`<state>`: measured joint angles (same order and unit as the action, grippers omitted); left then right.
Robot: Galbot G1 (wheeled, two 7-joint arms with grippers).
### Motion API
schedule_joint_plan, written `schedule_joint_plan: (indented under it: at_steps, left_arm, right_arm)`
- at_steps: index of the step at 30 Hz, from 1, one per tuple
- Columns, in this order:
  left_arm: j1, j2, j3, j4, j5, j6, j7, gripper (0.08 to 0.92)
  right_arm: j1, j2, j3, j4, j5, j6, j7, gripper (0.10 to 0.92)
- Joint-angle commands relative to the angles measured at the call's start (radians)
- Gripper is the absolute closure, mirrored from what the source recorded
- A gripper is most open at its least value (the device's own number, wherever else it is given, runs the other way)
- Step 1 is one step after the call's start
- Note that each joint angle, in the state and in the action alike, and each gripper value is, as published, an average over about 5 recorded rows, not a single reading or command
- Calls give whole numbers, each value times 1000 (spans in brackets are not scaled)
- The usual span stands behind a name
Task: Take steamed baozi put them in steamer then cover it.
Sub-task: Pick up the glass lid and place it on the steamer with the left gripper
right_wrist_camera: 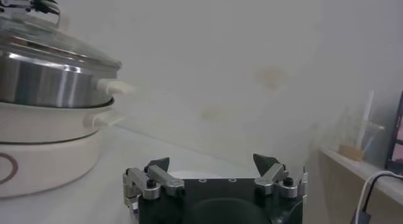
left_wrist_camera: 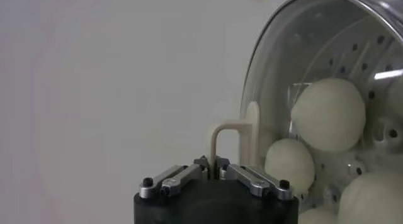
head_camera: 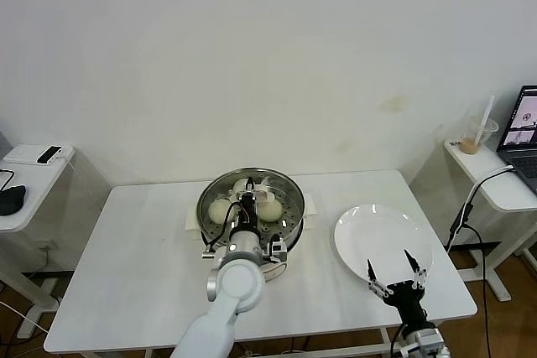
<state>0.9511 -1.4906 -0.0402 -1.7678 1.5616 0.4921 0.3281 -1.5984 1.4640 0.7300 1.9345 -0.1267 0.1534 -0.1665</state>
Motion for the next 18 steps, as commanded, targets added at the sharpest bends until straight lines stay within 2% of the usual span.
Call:
schedule_joint_plan:
  at_steps: [1,18]
  left_arm:
    - [-2,-2,-7,2,3,0,4,870]
    - [1,-7,-23,13,-16,-3,-8,870]
  right_arm:
    - [-2,0,-2,0,-2,1,-1,203]
    - [-9,2,-11,4,-14,4,-4,203]
